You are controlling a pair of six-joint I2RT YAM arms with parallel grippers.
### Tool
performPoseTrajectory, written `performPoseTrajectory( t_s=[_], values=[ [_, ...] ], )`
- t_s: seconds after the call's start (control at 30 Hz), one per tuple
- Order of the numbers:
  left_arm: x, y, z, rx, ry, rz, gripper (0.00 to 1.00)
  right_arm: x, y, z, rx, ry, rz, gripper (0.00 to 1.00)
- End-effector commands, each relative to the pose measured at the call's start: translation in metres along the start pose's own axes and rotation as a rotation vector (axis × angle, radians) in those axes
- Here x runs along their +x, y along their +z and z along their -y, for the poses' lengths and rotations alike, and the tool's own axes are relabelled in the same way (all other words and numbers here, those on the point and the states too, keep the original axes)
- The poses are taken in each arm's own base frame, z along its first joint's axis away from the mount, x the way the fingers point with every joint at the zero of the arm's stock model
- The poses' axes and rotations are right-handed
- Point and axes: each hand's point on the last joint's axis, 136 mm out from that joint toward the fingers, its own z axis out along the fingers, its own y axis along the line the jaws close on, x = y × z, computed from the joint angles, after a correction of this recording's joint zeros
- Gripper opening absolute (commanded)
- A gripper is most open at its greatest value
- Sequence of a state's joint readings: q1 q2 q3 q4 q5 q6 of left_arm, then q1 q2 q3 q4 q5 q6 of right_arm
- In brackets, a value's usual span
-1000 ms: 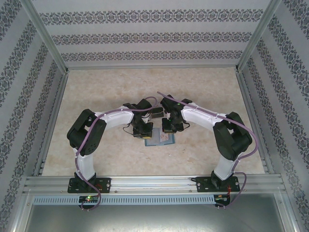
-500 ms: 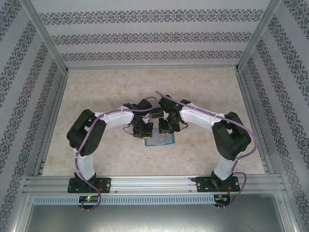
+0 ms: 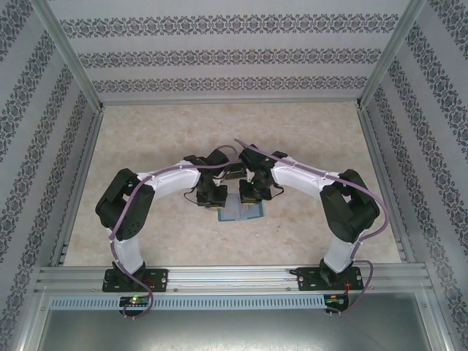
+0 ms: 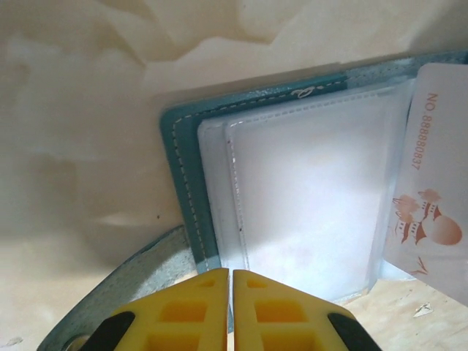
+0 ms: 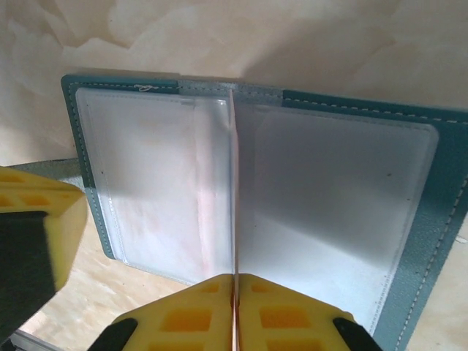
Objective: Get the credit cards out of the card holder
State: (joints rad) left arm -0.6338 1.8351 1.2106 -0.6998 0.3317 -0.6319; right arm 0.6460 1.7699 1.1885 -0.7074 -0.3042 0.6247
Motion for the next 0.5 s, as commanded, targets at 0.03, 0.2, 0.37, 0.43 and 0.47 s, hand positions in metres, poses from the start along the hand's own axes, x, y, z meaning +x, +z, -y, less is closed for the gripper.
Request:
performPoseTrajectory(
  t_s=[0.03,0.2,0.37,0.43,0.47],
  values=[
    [0.000,-0.016,0.000,-0.030,0.023,0.027,0.10,0.002,-0.004,0.000,0.020,-0.009,0.001,0.09],
    [-0.004,-0.021,-0.003,-0.041,0.024,0.059,0.10,0.001,-0.010,0.000,0.026,-0.020,0.017,0.05],
    [-0.010,-0.029,-0.008,-0.028,0.001,0.108,0.09,-0.001,-0.021,0.000,0.044,-0.034,0.038,0.03],
    [-0.013,-0.032,-0.010,-0.004,-0.012,0.132,0.09,-0.002,-0.026,-0.001,0.045,-0.041,0.048,0.03],
    [-0.014,-0.034,-0.010,0.012,-0.019,0.142,0.09,-0.003,-0.028,-0.001,0.045,-0.045,0.052,0.03]
  ],
)
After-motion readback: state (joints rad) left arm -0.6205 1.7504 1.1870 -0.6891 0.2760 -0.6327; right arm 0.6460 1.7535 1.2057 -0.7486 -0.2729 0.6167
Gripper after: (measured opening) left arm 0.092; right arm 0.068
